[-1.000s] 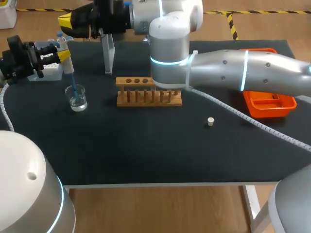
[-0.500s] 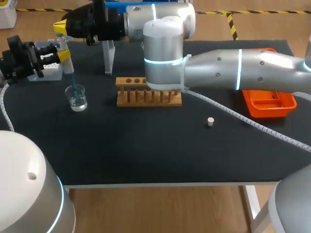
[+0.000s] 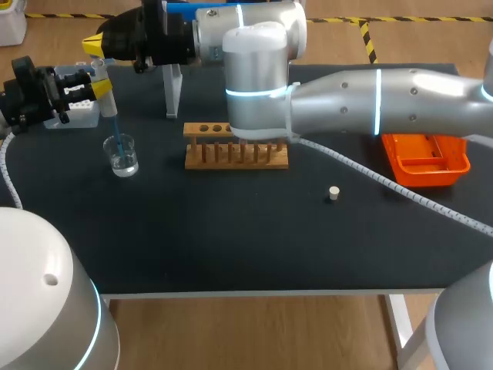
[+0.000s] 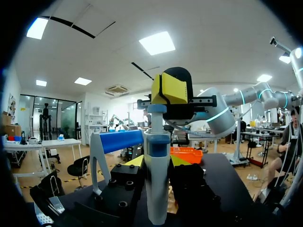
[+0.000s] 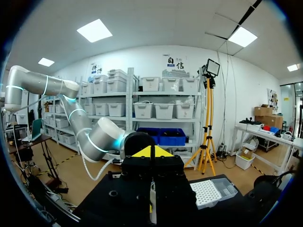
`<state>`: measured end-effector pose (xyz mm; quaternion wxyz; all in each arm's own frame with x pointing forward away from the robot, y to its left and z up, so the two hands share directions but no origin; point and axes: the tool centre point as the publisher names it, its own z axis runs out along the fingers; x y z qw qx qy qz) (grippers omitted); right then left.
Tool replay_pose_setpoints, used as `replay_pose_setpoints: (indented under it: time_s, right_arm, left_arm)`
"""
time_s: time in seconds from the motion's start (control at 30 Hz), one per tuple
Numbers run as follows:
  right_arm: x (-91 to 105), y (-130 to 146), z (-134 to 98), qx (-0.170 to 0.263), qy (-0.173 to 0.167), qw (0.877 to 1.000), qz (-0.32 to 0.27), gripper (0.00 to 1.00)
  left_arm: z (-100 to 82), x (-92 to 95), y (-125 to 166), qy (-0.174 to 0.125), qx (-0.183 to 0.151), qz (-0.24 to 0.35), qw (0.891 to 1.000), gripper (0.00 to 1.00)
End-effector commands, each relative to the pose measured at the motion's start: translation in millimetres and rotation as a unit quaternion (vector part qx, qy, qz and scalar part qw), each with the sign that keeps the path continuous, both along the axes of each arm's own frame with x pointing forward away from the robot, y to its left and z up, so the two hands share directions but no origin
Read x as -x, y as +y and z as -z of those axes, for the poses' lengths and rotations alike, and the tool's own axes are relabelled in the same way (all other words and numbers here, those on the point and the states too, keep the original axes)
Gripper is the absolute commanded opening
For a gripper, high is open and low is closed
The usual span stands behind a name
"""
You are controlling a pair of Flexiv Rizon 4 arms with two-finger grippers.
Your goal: Invert the test tube, pick up the pipette, mount the tip to pipette, aspirate from beaker and dispense into the tube, eject the tip, return the pipette, and cap with the stopper.
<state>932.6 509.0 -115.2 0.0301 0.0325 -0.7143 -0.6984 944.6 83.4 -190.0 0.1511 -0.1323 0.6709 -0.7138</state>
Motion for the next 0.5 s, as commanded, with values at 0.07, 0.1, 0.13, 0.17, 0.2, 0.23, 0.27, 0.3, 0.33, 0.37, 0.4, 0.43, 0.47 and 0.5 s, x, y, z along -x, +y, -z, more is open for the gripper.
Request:
replay_pose_setpoints:
  time_s: [0.07,0.1,0.13,0.17,0.2,0.23,0.27,0.3,0.33,0.37,0.4,0.43,0.47,0.5]
  right_arm:
    - [-1.7,3.1,2.5,0.001,0.001,1.0,0.002,0.0]
    - [-1.9,3.6,3.0,0.001,0.001,1.0,0.002,0.0]
    - [-2.3,4.3,3.6,0.001,0.001,1.0,0.002,0.0]
    - [-2.7,4.8,4.0,0.002,0.001,1.0,0.003,0.0]
    - [-3.3,5.3,4.6,0.002,0.002,1.0,0.003,0.0]
    - [-3.8,5.8,5.1,0.002,0.002,1.0,0.004,0.0]
    - [-4.3,6.3,5.6,0.002,0.003,1.0,0.004,0.0]
    - [-4.7,6.8,5.9,0.003,0.003,1.0,0.004,0.0]
    - [-5.0,7.1,6.1,0.003,0.003,1.0,0.004,0.0]
    - [-6.0,7.7,6.2,0.002,0.004,1.0,0.008,0.0]
    - [-6.6,7.8,6.3,0.001,0.004,1.0,0.009,0.0]
    - [-6.8,7.9,6.4,0.001,0.004,1.0,0.009,0.0]
    - [-7.0,8.1,6.5,0.001,0.004,1.0,0.009,0.0]
    - [-7.4,8.4,6.9,0.001,0.003,1.0,0.01,0.0]
  left_arm:
    - [-0.1,0.3,0.2,-0.001,0.0,0.0,1.0,0.0]
    - [-0.1,0.3,0.2,-0.001,0.0,0.0,1.0,0.0]
    - [-0.1,0.3,0.2,-0.001,0.0,0.0,1.0,0.0]
    - [-0.1,0.3,0.2,-0.001,0.0,0.0,1.0,0.0]
    - [-0.1,0.3,0.2,-0.001,0.0,0.0,1.0,0.0]
    - [-0.1,0.3,0.2,-0.001,0.0,0.0,1.0,0.0]
    - [-0.1,0.3,0.2,-0.001,0.0,0.0,1.0,0.0]
    - [-0.1,0.3,0.2,-0.001,0.0,0.0,1.0,0.0]
    - [-0.1,0.3,0.2,-0.001,0.0,0.0,1.0,0.0]
    - [-0.1,0.3,0.2,-0.001,0.0,0.0,1.0,0.0]
    - [-0.1,0.3,0.2,-0.001,0.0,0.0,1.0,0.0]
    - [-0.1,0.3,0.2,-0.001,0.0,0.0,1.0,0.0]
    - [-0.1,0.3,0.2,-0.001,0.0,0.0,1.0,0.0]
    - [-0.1,0.3,0.2,-0.001,0.0,0.0,1.0,0.0]
